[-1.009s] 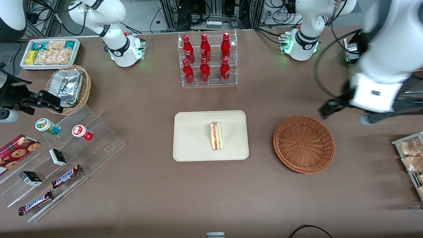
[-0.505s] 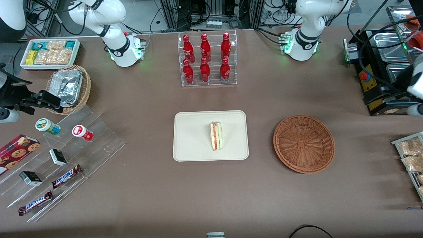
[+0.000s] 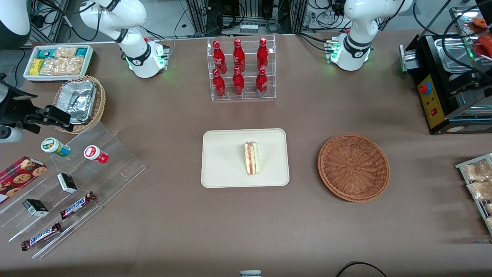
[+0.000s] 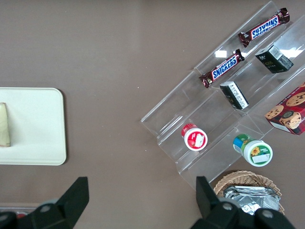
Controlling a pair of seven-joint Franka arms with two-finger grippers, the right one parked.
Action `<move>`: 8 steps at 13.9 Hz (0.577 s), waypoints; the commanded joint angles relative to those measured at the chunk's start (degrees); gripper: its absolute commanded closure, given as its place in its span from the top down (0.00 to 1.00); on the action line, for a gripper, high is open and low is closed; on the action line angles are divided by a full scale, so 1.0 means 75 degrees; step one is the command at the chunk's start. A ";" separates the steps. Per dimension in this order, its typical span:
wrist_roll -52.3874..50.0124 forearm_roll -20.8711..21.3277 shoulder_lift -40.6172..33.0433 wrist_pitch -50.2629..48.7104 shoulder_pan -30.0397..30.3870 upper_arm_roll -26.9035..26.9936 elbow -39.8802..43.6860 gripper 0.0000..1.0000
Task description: Place sandwich from basket to tray
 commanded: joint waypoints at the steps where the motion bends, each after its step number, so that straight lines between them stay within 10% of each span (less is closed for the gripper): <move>1: -0.0070 -0.0086 -0.0552 0.0067 -0.0325 0.0224 -0.0583 0.99; 8: -0.0610 -0.0319 -0.0343 -0.0109 -0.0654 0.0224 -0.0221 0.99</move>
